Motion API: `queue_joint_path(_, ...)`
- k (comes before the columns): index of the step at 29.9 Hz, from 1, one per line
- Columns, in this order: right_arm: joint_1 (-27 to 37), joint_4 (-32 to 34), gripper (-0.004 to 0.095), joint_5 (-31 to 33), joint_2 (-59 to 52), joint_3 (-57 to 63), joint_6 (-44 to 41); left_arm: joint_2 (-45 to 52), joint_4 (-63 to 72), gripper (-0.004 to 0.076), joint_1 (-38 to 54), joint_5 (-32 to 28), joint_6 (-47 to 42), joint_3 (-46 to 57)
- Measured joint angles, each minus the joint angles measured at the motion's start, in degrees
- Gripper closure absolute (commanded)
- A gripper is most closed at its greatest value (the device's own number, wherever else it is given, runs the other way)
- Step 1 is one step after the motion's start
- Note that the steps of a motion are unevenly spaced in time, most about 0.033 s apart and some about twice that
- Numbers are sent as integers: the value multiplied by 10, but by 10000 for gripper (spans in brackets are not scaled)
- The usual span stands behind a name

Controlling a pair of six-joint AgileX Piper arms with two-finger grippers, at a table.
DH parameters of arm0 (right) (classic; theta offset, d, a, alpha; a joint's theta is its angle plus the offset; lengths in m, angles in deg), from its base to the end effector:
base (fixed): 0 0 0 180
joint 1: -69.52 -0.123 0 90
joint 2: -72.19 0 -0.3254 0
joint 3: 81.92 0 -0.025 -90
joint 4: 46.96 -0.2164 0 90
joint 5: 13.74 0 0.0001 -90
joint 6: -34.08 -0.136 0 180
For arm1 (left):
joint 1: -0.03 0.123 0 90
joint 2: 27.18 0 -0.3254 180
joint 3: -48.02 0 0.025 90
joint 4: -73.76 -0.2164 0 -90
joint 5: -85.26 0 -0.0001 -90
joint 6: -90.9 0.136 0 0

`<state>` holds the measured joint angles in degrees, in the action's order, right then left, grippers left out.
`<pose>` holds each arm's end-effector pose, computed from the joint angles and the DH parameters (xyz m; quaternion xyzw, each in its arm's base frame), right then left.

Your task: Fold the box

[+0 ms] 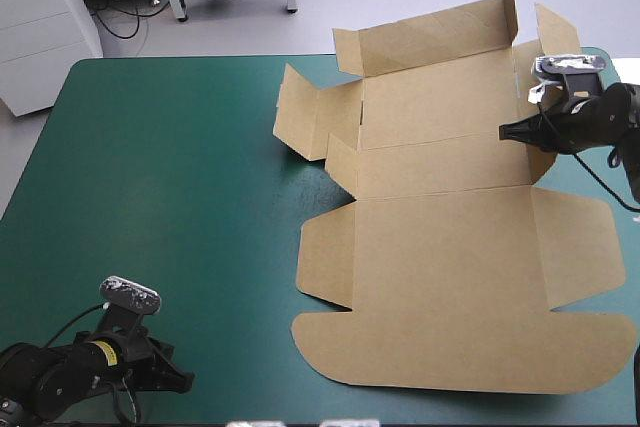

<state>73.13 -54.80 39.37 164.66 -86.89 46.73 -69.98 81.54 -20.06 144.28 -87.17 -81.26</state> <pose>0.3156 -0.0050 0.3784 -0.0539 0.9380 0.0171 0.3421 0.0335 -0.0291 0.2361 0.1653 0.9552 -0.1013 0.2236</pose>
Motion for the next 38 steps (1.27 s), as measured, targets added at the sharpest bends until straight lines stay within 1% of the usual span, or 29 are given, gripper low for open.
queue_joint_path(6,0,-3,931,0,1,-21,93,0,0,756,0,0,0,0)
queue_joint_path(11,0,-33,931,-4,22,-35,199,0,0,756,0,0,0,0)
queue_joint_path(15,0,-83,931,-5,56,-61,277,0,0,756,0,0,0,0)
queue_joint_path(19,-3,-166,931,-8,96,-97,385,0,0,756,0,0,0,0)
queue_joint_path(22,-14,-197,932,-11,123,-124,458,0,0,756,0,0,0,0)
queue_joint_path(28,-53,-211,932,-14,171,-176,570,0,0,756,0,0,0,0)
queue_joint_path(33,-86,-214,932,-14,205,-195,682,0,0,756,0,0,0,0)
queue_joint_path(38,-113,-231,932,-19,231,-203,741,0,0,756,0,0,0,0)
